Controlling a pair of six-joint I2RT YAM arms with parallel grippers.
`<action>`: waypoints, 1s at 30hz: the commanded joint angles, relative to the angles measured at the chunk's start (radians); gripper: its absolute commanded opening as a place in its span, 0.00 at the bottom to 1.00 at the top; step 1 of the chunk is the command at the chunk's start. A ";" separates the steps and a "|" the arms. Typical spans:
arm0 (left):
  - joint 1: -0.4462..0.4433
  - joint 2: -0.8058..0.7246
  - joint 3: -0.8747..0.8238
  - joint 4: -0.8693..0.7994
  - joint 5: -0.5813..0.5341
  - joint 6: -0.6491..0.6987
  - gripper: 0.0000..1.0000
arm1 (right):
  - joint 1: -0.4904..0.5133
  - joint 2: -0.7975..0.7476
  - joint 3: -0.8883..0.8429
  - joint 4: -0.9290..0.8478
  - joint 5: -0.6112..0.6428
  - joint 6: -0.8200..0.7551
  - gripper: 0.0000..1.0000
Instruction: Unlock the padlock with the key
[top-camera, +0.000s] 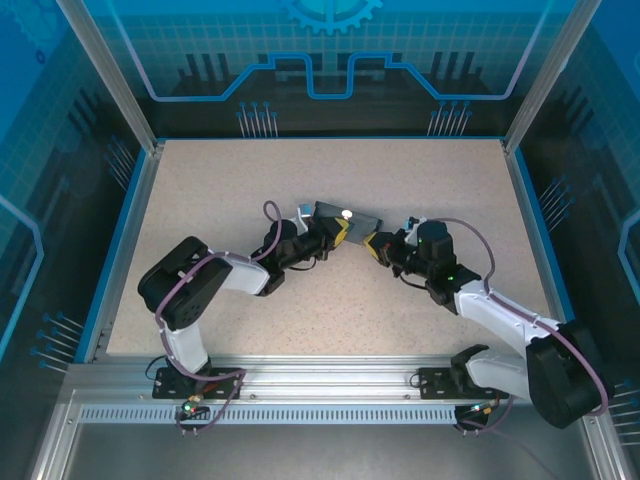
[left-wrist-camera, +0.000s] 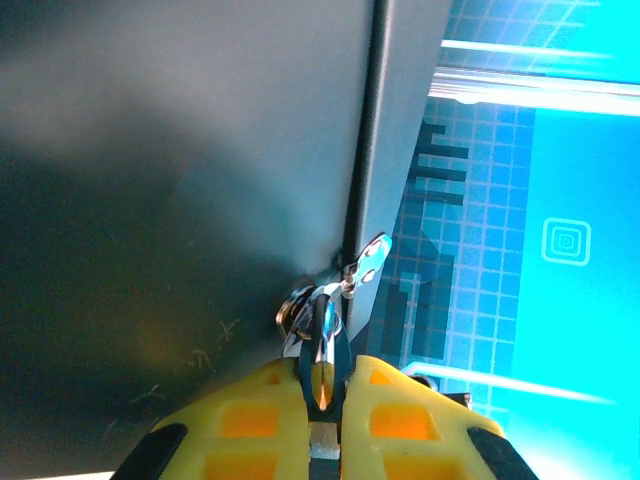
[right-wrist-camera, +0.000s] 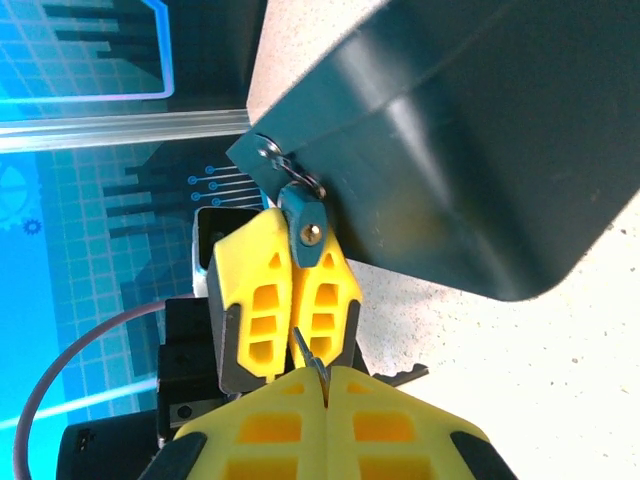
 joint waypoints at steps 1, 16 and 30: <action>0.003 0.002 0.016 0.092 -0.030 -0.018 0.00 | 0.037 -0.006 0.018 -0.033 0.087 0.069 0.00; 0.003 -0.003 -0.022 0.139 -0.030 -0.042 0.00 | 0.115 0.065 0.037 0.033 0.195 0.105 0.00; 0.002 0.010 -0.023 0.160 -0.024 -0.056 0.00 | 0.113 0.112 0.077 0.062 0.209 0.102 0.00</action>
